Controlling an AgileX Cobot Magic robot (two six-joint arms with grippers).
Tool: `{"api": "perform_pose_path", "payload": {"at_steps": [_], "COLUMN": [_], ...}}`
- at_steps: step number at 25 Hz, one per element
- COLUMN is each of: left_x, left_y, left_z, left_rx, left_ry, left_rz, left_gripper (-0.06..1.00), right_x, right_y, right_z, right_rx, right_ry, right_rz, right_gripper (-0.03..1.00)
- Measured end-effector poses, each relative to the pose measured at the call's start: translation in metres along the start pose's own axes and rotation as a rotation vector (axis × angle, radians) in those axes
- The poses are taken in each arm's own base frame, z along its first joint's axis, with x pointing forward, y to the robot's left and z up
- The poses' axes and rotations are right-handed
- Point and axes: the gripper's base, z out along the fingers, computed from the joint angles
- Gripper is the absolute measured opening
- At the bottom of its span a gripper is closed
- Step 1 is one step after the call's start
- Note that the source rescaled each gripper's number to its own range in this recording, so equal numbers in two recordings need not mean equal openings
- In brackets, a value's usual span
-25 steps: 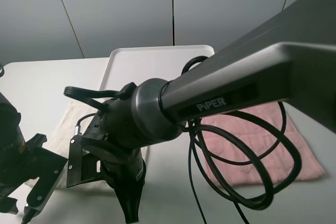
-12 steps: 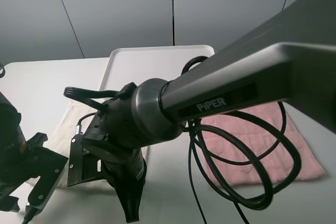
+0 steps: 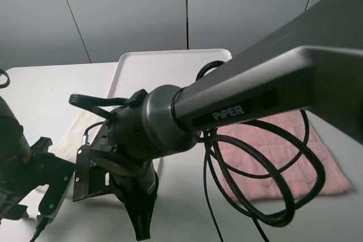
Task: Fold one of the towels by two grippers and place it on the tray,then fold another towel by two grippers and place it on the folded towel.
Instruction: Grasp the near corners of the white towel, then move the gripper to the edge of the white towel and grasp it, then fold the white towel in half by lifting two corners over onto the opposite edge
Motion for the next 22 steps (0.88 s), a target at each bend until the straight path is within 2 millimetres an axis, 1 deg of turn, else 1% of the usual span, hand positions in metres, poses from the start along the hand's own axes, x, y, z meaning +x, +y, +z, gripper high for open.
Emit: {"api": "perform_pose_path", "payload": {"at_steps": [2,4,7,8,11,15,17,19,22], "left_x": [0.0,0.0,0.0,0.0,0.0,0.0,-0.002,-0.005,-0.01], "left_y": [-0.001,-0.002,-0.001,-0.001,-0.001,0.0,-0.001,-0.002,-0.005], "left_z": [0.001,0.003,0.003,0.003,0.003,0.003,0.001,0.0,-0.005], "left_rx": [-0.016,-0.027,-0.037,-0.039,-0.043,-0.044,-0.05,-0.054,-0.067], "left_ry": [-0.008,-0.008,-0.003,-0.003,-0.005,-0.006,-0.007,-0.004,-0.023], "left_rz": [0.009,0.031,0.062,0.068,0.072,0.073,0.081,0.103,0.094], "left_gripper": [0.95,0.89,0.67,0.56,0.34,0.17,0.06,0.01,0.01], "right_x": [0.0,0.0,0.0,0.0,0.0,0.0,0.0,0.0,0.0], "right_y": [0.0,0.0,0.0,0.0,0.0,0.0,0.0,0.0,-0.001], "right_z": [0.0,0.0,0.0,0.0,0.0,0.0,0.0,0.0,-0.008], "right_rx": [0.0,0.0,0.0,0.0,0.0,0.0,0.0,0.0,0.006], "right_ry": [0.0,0.0,0.0,0.0,0.0,0.0,0.0,0.0,-0.014], "right_rz": [0.0,0.0,0.0,0.0,0.0,0.0,0.0,0.002,0.02], "right_gripper": [0.0,0.0,0.0,0.0,0.0,0.0,0.0,0.0,0.0]}}
